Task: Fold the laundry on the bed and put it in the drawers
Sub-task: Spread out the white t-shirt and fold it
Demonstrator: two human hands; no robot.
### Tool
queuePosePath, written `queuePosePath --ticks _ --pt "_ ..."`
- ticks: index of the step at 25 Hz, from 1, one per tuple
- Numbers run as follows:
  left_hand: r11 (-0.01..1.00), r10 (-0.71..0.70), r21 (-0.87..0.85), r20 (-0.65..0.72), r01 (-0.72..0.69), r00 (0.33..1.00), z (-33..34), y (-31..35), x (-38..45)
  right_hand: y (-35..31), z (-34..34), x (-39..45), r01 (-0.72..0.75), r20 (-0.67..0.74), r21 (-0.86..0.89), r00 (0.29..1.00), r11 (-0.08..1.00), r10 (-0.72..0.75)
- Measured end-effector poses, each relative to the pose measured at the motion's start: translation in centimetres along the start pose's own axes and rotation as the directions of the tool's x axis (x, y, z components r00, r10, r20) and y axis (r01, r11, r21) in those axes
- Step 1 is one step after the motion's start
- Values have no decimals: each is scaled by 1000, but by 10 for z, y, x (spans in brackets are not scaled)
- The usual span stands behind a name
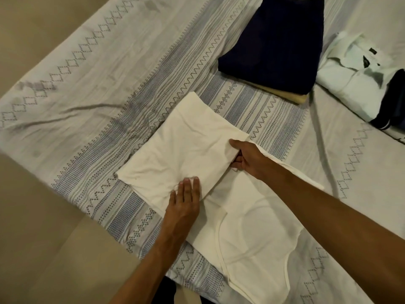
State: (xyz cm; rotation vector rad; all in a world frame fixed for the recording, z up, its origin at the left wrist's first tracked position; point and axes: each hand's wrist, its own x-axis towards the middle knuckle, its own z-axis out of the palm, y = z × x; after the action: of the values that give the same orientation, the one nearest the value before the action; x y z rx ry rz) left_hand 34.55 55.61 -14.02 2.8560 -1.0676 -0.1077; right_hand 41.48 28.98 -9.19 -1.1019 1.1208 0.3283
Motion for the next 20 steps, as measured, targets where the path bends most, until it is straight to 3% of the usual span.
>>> queuePosePath --ticks 2,4,6,8,10,12,13,14,18,20 --pt "999 8 -49 51 -6 999 -9 -4 4 -4 1 -2 5 8 -21 1000 1000 -4" --pt "997 8 -77 4 -8 1000 -27 -17 4 -7 2 -3 -1 18 -25 1000 1000 2" --pt "942 -97 -327 -51 75 994 -45 -34 2 -9 2 -1 -19 27 53 999 998 17" --pt "716 -358 -658 -61 232 932 -68 -45 2 -9 2 -1 -46 48 161 998 986 38" --pt "461 -532 -814 66 353 844 -82 -50 6 -4 1 2 -61 56 175 997 983 52" --pt "257 -566 -858 240 445 789 -87 -52 11 1 2 3 -62 56 168 997 984 53" --pt "220 -552 -854 289 471 782 -87 -55 14 2 3 4 -61 53 175 997 983 52" --pt "243 -521 -842 305 482 797 -85 -58 14 2 4 4 -59 52 183 997 981 51" --pt "555 -302 -767 176 323 937 -79 -68 9 -1 5 0 -68 109 162 993 985 50" --pt "815 -227 -526 100 245 969 -67 -63 6 -2 4 -3 -76 141 145 988 986 56"
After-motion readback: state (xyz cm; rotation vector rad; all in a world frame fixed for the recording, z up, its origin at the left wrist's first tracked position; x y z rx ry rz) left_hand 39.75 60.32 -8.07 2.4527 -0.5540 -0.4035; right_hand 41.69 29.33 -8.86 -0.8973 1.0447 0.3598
